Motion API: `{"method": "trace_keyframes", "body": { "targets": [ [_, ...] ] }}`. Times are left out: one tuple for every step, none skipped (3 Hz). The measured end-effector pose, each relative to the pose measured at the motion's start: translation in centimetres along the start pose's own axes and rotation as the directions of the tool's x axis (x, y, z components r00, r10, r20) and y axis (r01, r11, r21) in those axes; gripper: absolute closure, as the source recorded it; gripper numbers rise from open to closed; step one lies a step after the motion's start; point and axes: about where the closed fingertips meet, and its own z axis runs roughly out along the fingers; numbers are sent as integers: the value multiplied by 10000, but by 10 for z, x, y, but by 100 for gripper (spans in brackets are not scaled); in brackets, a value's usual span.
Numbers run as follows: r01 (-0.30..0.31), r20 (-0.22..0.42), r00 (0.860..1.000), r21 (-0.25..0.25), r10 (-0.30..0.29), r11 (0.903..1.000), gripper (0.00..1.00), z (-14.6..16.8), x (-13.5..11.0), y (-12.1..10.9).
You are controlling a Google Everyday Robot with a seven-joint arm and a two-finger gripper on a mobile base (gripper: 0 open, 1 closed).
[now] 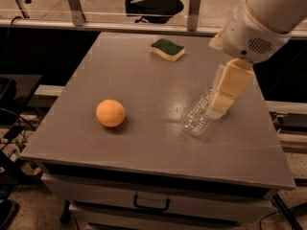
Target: Move orange near sponge
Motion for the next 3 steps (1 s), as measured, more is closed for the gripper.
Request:
{"method": "trace_keyframes", "body": {
  "targets": [
    [514,618,9968,-230,-499,9984,0,25,-57,3],
    [957,982,9909,-371,-917,9947,0,52,-105,13],
    [1336,1121,9857,-633,-1260,9890,0,85,-141,28]
  ]
}}
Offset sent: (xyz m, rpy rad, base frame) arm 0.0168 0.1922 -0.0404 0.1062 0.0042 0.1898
